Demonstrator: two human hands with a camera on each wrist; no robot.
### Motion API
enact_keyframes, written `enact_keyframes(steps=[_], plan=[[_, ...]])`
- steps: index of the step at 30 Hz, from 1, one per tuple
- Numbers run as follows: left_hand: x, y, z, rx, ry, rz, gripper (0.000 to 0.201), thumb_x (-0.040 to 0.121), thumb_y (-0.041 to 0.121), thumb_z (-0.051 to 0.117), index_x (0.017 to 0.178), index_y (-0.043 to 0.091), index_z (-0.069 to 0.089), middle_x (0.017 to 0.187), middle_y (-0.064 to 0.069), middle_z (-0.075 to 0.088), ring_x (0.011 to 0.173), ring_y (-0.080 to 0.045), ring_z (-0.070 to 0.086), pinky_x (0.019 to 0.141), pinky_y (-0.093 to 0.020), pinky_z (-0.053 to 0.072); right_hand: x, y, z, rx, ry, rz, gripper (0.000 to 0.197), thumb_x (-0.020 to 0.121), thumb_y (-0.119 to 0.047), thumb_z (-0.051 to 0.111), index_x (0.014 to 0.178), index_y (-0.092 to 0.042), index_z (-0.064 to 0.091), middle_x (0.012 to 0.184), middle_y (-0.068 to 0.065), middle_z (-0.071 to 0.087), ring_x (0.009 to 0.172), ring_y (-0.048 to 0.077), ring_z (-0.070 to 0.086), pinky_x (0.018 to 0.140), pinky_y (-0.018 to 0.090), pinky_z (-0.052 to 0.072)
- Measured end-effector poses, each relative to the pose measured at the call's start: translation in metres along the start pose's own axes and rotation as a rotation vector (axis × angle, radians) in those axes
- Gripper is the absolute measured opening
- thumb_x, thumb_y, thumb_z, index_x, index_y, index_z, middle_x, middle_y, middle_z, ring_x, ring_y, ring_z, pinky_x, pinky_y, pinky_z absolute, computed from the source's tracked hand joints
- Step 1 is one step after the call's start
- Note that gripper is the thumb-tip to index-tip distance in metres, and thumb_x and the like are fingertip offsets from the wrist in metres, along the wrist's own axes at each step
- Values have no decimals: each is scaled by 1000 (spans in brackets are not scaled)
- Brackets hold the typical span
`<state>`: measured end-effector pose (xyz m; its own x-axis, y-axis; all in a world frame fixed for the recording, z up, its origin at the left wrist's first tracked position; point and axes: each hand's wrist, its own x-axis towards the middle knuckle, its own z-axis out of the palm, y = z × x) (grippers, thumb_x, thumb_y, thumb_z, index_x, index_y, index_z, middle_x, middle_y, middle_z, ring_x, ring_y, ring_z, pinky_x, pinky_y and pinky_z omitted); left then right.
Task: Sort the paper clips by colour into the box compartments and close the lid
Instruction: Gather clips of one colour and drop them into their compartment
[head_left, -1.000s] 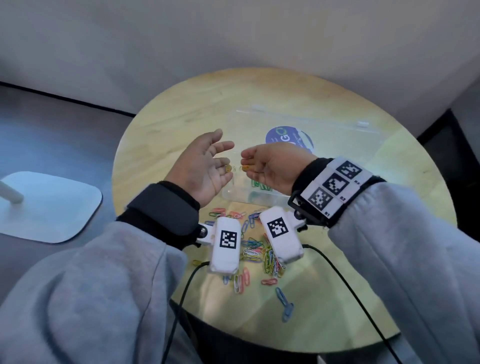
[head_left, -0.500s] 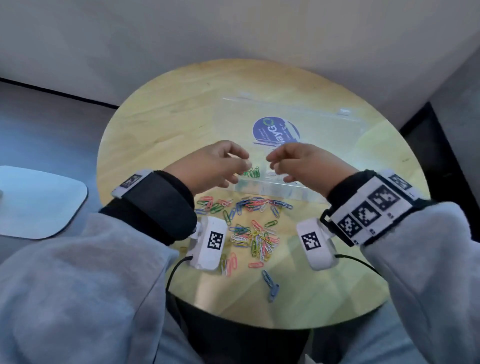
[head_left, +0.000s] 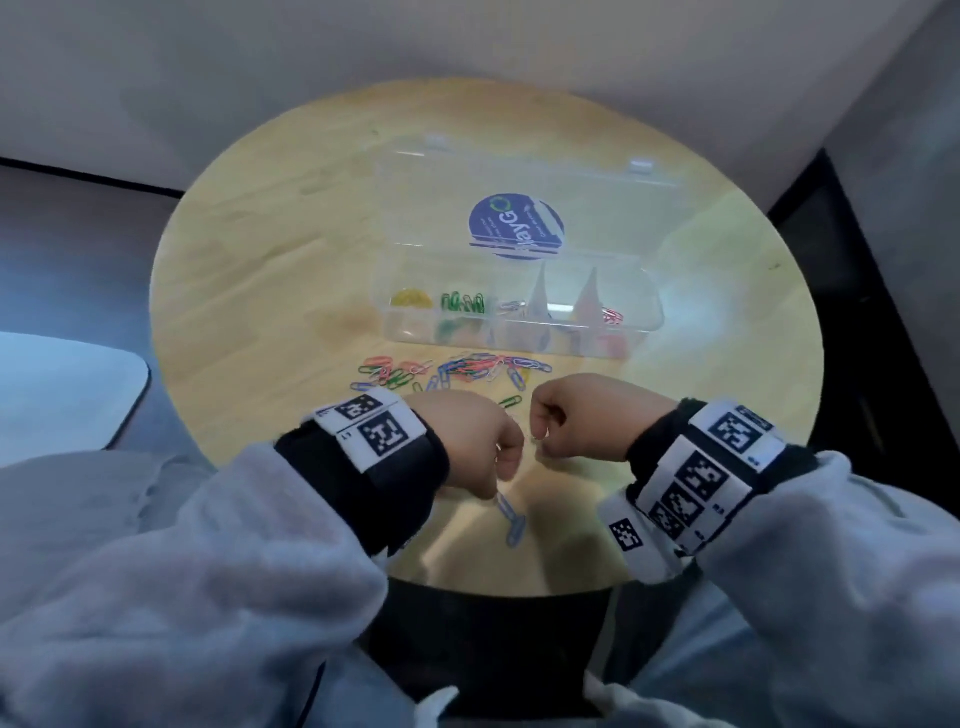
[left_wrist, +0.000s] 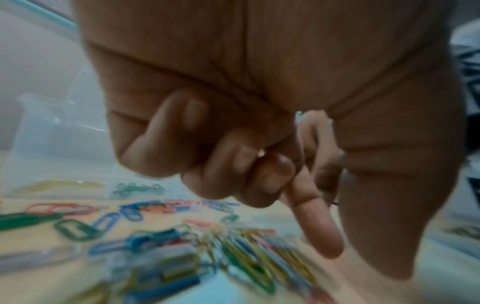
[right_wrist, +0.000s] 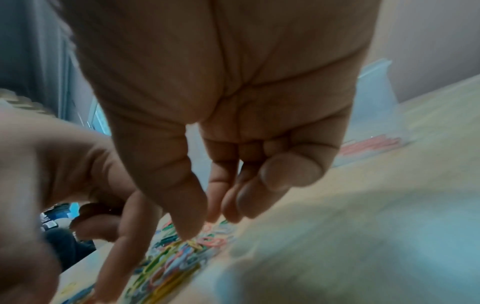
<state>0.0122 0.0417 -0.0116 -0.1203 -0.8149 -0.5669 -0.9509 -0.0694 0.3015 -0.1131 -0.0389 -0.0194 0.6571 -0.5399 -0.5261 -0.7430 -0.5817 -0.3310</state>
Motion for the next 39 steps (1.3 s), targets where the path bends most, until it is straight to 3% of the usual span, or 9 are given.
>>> enact_keyframes(steps=[3,7,11,15,19,25,29,33,39], plan=[[1,6,11,85,-6,66,23,80,27,65,102,34,63,74,10,48,73,-12,48,63,-25,36,1,7,1,17,24,7,16,78,-15,64,73,-24,52,66,-11,46,59,3,42,53,20,32],[7,7,23,109,-4,73,9,80,22,62,86,29,60,68,8,47,77,-15,50,60,-26,37,1,17,2,32,104,86,12,80,-18,63,86,-21,53,76,-9,49,67,9,47,56,21,33],[10,8,23,128,8,76,7,82,24,62,78,28,58,77,10,56,77,-14,52,59,-24,36,12,21,-3,-18,145,147,41,83,-22,62,122,-23,51,117,3,50,103,23,55,87,30,45],[8,2,18,50,2,62,10,81,28,63,73,25,58,68,9,55,67,-13,52,58,-23,38,25,20,-11,-107,153,146,53,88,-17,52,138,-27,42,131,4,48,119,25,51,99,33,41],[3,-19,-1,-220,53,30,18,77,25,68,65,24,55,56,11,54,49,-1,49,53,-19,37,31,19,-12,-165,150,153,48,86,-11,50,131,-28,50,126,5,50,117,25,52,96,33,42],[0,-48,-20,-798,160,32,24,76,2,71,64,14,53,55,0,56,55,-16,49,60,-26,40,30,14,-8,-165,175,144,38,86,-18,56,123,-25,52,120,5,53,109,25,55,88,32,44],[0,-52,-25,-971,190,18,26,84,-11,57,74,13,54,52,3,57,42,-4,54,48,-16,44,33,8,-9,-175,217,132,29,90,-22,52,120,-20,52,118,6,58,107,25,55,77,29,39],[0,-49,-27,-1078,166,-45,31,87,-11,43,75,11,59,60,-3,51,40,-4,52,42,-12,43,38,3,-10,-184,215,110,16,91,-14,47,102,-17,58,102,5,58,92,24,54,69,26,33],[3,-31,-21,-1049,82,-125,29,87,-8,35,68,11,46,66,-7,53,42,-10,48,40,-15,39,28,10,-4,-208,101,170,5,87,-22,52,89,-17,53,103,6,62,94,23,57,79,30,45]])
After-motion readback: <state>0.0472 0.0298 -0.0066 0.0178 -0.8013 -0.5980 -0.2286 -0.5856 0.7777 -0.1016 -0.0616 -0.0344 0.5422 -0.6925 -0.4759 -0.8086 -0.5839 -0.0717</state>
